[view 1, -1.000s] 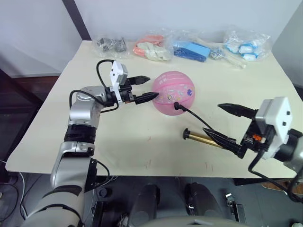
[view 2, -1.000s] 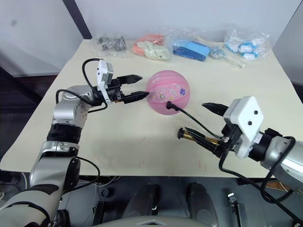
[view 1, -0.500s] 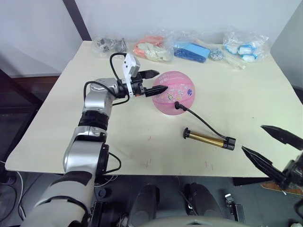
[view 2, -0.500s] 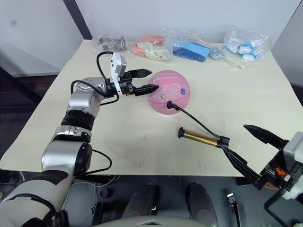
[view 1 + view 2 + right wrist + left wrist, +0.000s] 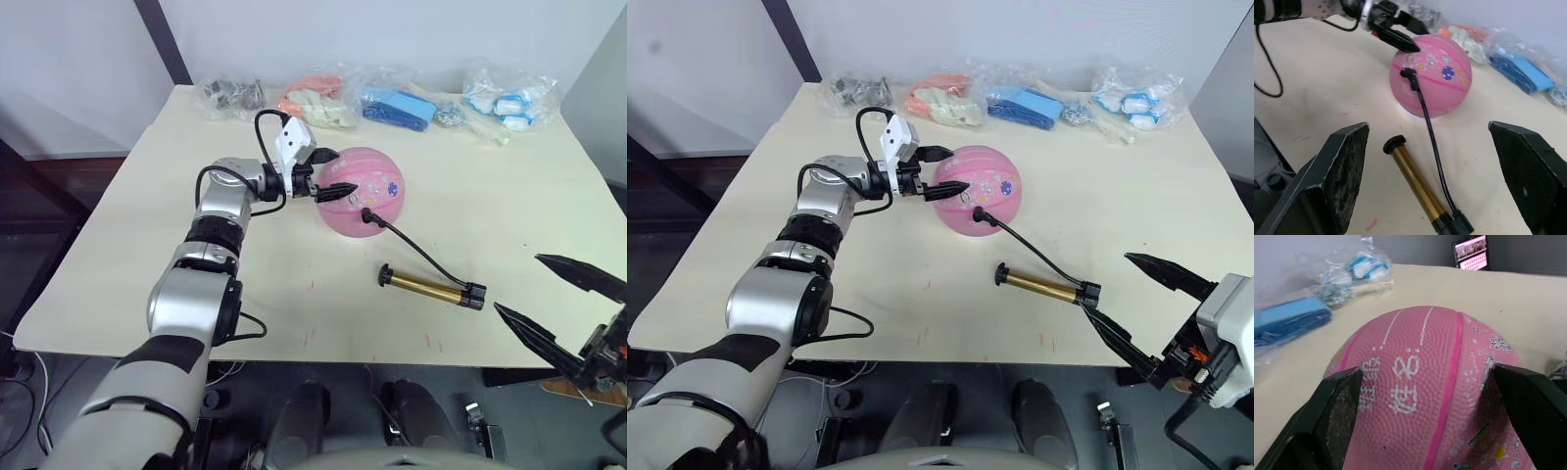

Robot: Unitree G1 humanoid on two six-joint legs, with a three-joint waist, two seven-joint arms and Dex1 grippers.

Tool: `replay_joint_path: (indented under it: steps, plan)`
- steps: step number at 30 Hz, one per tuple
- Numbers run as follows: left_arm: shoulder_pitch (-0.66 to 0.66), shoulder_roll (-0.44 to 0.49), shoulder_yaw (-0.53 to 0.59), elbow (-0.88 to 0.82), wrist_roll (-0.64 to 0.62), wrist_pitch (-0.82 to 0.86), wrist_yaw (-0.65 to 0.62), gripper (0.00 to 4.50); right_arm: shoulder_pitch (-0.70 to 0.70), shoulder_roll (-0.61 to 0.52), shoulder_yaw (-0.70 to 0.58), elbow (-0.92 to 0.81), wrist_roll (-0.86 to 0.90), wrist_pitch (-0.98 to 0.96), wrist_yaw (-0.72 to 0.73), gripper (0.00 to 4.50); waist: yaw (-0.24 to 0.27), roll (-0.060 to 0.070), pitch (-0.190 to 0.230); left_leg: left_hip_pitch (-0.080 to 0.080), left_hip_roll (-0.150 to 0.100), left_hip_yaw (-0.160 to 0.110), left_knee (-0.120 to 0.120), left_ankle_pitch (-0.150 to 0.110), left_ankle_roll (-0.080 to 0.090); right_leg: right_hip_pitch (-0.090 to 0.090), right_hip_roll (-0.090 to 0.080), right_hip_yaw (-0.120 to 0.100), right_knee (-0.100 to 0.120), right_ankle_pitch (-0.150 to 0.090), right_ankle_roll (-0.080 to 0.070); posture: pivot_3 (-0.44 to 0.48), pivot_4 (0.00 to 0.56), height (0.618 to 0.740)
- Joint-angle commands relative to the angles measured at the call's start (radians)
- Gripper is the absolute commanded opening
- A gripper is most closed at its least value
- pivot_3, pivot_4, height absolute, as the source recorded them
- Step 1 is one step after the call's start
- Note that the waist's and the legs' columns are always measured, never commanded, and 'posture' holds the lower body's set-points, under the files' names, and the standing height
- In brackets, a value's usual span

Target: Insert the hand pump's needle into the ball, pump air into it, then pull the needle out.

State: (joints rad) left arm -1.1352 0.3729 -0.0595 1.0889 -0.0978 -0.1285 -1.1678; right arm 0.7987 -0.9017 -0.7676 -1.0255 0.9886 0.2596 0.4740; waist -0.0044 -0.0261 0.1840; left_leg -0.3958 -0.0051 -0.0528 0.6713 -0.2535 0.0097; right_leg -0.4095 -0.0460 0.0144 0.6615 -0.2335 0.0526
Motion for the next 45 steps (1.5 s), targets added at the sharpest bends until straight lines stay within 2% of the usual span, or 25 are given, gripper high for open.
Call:
replay_joint_path:
  steps: [1, 3, 6, 8, 11, 15, 18, 20, 27, 28, 29, 30, 31, 45]
  plan:
    - [0.005, -0.007, -0.025, 0.053, 0.056, -0.024, 0.015, 4.5, -0.094, -0.035, 0.031, -0.017, 0.022, 0.057, -0.025, 4.09, 0.001, -0.002, -0.001, 0.001, 0.0, 0.0, 0.001, 0.0, 0.0, 0.0, 0.0, 0.0, 0.0, 0.001, 0.0, 0.0, 0.15, 0.74]
    - [0.006, -0.009, -0.022, 0.057, 0.058, -0.029, 0.016, 4.5, -0.168, -0.063, 0.077, -0.004, 0.023, 0.09, -0.049, 4.09, 0.001, -0.003, -0.003, 0.001, 0.0, 0.001, 0.001, 0.0, 0.0, 0.001, 0.0, 0.001, 0.0, 0.001, 0.001, 0.0, 0.15, 0.74]
    - [0.01, -0.01, -0.021, 0.057, 0.065, -0.029, 0.027, 4.5, -0.386, -0.145, 0.271, 0.046, -0.021, 0.164, -0.095, 4.09, -0.003, -0.004, -0.003, 0.003, 0.0, 0.001, 0.002, 0.0, 0.0, 0.003, 0.0, 0.001, 0.0, 0.002, 0.0, 0.0, 0.15, 0.74]
    - [0.006, -0.015, -0.023, 0.057, 0.073, -0.02, 0.05, 4.5, -0.597, -0.162, 0.451, 0.116, -0.093, 0.225, -0.128, 4.09, -0.005, -0.005, -0.004, 0.004, 0.0, 0.001, 0.003, 0.001, 0.001, 0.004, -0.001, 0.001, 0.0, 0.002, 0.0, 0.0, 0.15, 0.74]
    - [0.002, -0.022, -0.02, 0.05, 0.08, -0.006, 0.065, 4.5, -0.84, -0.13, 0.663, 0.198, -0.209, 0.305, -0.144, 4.09, -0.001, -0.005, -0.005, 0.006, 0.0, 0.002, 0.003, 0.001, 0.002, 0.005, 0.0, 0.001, -0.001, 0.003, -0.001, 0.0, 0.15, 0.74]
    - [0.0, -0.025, -0.016, 0.039, 0.083, 0.008, 0.069, 4.5, -1.024, -0.084, 0.835, 0.272, -0.351, 0.37, -0.129, 4.09, 0.006, -0.004, -0.006, 0.001, 0.0, -0.001, 0.004, 0.001, 0.002, 0.003, -0.001, -0.001, -0.001, 0.006, -0.004, 0.0, 0.15, 0.74]
    - [-0.004, -0.029, -0.016, 0.029, 0.085, 0.026, 0.078, 4.5, -1.225, -0.004, 1.013, 0.367, -0.493, 0.436, -0.111, 4.09, 0.0, -0.003, -0.006, -0.001, -0.001, 0.0, 0.004, 0.001, 0.002, 0.001, -0.001, 0.0, 0.0, 0.006, -0.004, 0.0, 0.15, 0.74]
    - [-0.005, -0.031, -0.017, 0.023, 0.086, 0.036, 0.084, 4.5, -1.306, 0.038, 1.091, 0.408, -0.559, 0.459, -0.095, 4.09, 0.0, -0.003, -0.006, -0.001, -0.001, 0.0, 0.004, 0.001, 0.002, 0.0, -0.001, 0.0, 0.0, 0.006, -0.004, 0.0, 0.15, 0.74]
    - [-0.012, -0.042, -0.019, 0.006, 0.096, 0.065, 0.105, 4.5, -1.475, 0.172, 1.256, 0.555, -0.757, 0.488, -0.051, 4.09, 0.003, -0.003, -0.006, -0.002, -0.001, -0.002, 0.005, 0.001, 0.002, 0.0, 0.0, -0.002, 0.001, 0.007, -0.003, 0.0, 0.15, 0.74]
    - [-0.015, -0.043, -0.019, 0.005, 0.096, 0.07, 0.109, 4.5, -1.492, 0.195, 1.273, 0.578, -0.782, 0.49, -0.044, 3.59, 0.004, -0.003, -0.006, -0.002, -0.002, -0.003, 0.005, 0.001, 0.002, 0.0, 0.0, -0.002, 0.001, 0.007, -0.003, 0.0, 0.15, 0.74]
    - [-0.018, -0.044, -0.02, 0.005, 0.098, 0.073, 0.112, 4.5, -1.509, 0.214, 1.286, 0.6, -0.806, 0.491, -0.042, 3.57, 0.001, -0.003, -0.006, -0.002, -0.002, -0.003, 0.005, 0.001, 0.002, 0.0, -0.001, -0.002, 0.001, 0.007, -0.003, 0.0, 0.15, 0.74]
    - [-0.02, -0.045, -0.02, 0.004, 0.098, 0.076, 0.114, 4.5, -1.519, 0.228, 1.294, 0.616, -0.827, 0.492, -0.039, 3.27, -0.002, -0.003, -0.006, -0.002, -0.002, -0.002, 0.005, 0.001, 0.002, 0.0, -0.001, -0.002, 0.001, 0.007, -0.003, 0.0, 0.15, 0.74]
    - [-0.021, -0.046, -0.02, 0.003, 0.099, 0.078, 0.117, 4.5, -1.528, 0.24, 1.299, 0.631, -0.856, 0.49, -0.041, 2.77, -0.001, -0.003, -0.006, -0.002, -0.002, -0.002, 0.005, 0.001, 0.002, 0.0, -0.001, -0.002, 0.001, 0.007, -0.003, 0.0, 0.15, 0.74]
    - [-0.016, -0.043, -0.02, -0.014, 0.103, 0.098, 0.123, 4.5, -1.54, 0.346, 1.291, 0.67, -1.034, 0.512, 0.023, 2.77, -0.002, -0.002, -0.006, -0.002, -0.002, -0.004, 0.005, 0.002, 0.002, 0.0, -0.001, -0.003, 0.001, 0.007, -0.003, 0.0, 0.15, 0.74]
